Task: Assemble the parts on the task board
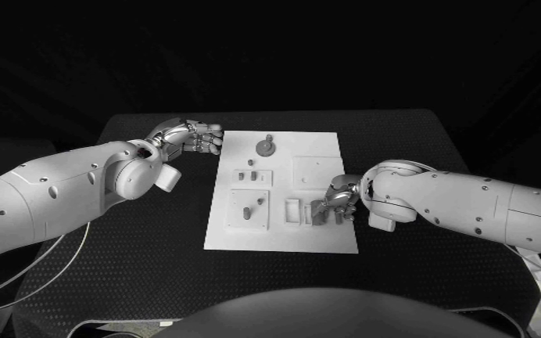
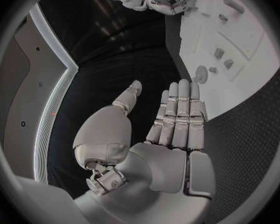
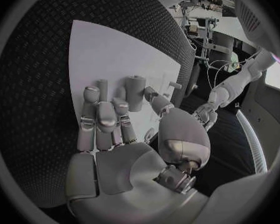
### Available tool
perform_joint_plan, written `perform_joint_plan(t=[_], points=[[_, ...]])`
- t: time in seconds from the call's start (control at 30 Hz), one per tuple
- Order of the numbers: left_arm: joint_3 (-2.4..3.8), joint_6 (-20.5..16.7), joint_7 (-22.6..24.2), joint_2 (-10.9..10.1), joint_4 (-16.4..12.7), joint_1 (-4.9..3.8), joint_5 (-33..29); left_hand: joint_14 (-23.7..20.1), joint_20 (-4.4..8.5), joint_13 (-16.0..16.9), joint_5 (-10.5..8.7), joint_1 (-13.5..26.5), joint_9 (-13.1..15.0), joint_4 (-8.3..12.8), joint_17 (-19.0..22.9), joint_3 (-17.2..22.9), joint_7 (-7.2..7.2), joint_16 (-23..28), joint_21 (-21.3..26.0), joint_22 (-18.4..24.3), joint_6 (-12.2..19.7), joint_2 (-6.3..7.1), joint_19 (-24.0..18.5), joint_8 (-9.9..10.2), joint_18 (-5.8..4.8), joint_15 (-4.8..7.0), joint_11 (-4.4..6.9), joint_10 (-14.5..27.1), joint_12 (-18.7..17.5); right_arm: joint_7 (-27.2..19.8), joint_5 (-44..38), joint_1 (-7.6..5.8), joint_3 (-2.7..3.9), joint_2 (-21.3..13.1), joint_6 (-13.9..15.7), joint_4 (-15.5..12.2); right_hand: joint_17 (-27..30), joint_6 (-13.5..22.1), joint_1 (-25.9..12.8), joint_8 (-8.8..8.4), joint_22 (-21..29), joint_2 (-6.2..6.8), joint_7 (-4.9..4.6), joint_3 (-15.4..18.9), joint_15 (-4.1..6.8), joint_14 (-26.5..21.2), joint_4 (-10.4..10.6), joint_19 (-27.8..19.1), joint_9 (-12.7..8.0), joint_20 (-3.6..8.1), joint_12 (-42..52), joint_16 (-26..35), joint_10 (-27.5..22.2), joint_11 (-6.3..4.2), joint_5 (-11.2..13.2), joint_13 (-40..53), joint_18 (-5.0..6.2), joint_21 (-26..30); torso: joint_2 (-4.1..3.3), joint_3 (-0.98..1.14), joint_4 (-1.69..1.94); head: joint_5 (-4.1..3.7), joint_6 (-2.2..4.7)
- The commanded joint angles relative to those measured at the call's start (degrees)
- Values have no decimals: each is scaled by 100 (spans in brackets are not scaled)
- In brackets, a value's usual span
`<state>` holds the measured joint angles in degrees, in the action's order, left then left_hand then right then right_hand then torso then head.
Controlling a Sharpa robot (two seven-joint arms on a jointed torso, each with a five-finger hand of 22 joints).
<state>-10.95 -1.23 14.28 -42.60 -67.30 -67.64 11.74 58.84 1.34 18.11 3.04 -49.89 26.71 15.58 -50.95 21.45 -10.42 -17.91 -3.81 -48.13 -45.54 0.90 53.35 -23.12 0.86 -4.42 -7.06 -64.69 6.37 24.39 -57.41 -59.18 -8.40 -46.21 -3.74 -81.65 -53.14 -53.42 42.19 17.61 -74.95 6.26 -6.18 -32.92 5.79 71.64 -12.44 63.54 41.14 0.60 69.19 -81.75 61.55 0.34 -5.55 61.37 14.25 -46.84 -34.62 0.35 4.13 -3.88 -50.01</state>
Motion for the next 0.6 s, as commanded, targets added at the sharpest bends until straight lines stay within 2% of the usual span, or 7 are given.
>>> perform_joint_plan(t=[0.03, 0.1, 0.27, 0.3, 0.4, 0.6], points=[[6, 51, 35, 9, -13, -4, -7, -2, -21, -5, -23, 56, -6, -1, -2, -19, -17, 22, -15, 6, 24, 5, 10, -25, -70, -11, -11, 27, 10, 30, -65, 87, -57, 47, -72, -39, 6, 12, 23, -67, -121, -41, -46, -5, 4, -24, -54, -3, -656, -29, -12, 6, -28, -9, 15, 11, 75, -24, 0, 3, -2, -1, 1], [6, 48, 32, 9, -14, -4, -7, -2, -21, -6, -23, 57, -7, 1, -2, -18, -17, 22, -15, 6, 24, 5, 10, -25, -70, -11, -11, 27, 10, 35, -102, 87, -58, 43, -30, -43, 5, -5, 67, -63, -122, -95, -43, -29, 7, -22, -97, 0, -655, -25, -8, 1, -24, -12, 12, 13, 75, -29, -1, 4, -2, 0, 1], [6, 37, 30, 5, -7, -4, -7, -2, -21, -7, -23, 58, -8, 6, -3, -17, -17, 22, -15, 7, 25, 4, 10, -27, -70, -11, -10, 27, 11, 66, -213, 87, -58, 22, 17, -76, 5, -5, 67, -63, -122, -95, -43, -29, 7, -22, -97, 0, -655, -25, -8, 1, -24, -12, 12, 13, 75, -29, 0, 5, -3, -8, 1], [6, 36, 30, 5, -7, -4, -7, -2, -21, -7, -23, 58, -8, 7, -3, -17, -17, 22, -15, 7, 25, 4, 10, -27, -70, -11, -10, 27, 11, 76, -213, 86, -58, 15, 26, -86, -61, -79, 240, -26, -138, -281, -24, -105, 20, 41, -221, 55, -638, 2, 21, -52, 16, -34, 15, 25, 75, -79, 0, 5, -2, -16, 1], [6, 31, 27, -1, -9, -4, -7, -2, -21, -8, -23, 58, -9, 8, -3, -16, -17, 22, -15, 8, 25, 2, 10, -27, -69, -11, -10, 27, 12, 91, -234, 86, -58, -5, 55, -121, -116, -113, 218, -23, -137, -375, -14, -63, 30, 85, -305, 89, -638, 1, 36, -93, 46, -39, 23, 31, 75, -124, 0, 4, -4, -18, 1], [5, 20, 22, 1, -7, -4, -7, -2, -20, -8, -23, 58, -9, 12, -3, -15, -16, 23, -16, 8, 24, 1, 10, -29, -69, -11, -10, 26, 13, 107, -277, 79, -57, -177, 146, -314, -200, -203, 178, -11, -130, -470, 12, -30, 50, 152, -398, 108, -639, 12, 48, -140, 104, -62, 13, 34, 75, -175, 1, 1, 0, -22, 1]])
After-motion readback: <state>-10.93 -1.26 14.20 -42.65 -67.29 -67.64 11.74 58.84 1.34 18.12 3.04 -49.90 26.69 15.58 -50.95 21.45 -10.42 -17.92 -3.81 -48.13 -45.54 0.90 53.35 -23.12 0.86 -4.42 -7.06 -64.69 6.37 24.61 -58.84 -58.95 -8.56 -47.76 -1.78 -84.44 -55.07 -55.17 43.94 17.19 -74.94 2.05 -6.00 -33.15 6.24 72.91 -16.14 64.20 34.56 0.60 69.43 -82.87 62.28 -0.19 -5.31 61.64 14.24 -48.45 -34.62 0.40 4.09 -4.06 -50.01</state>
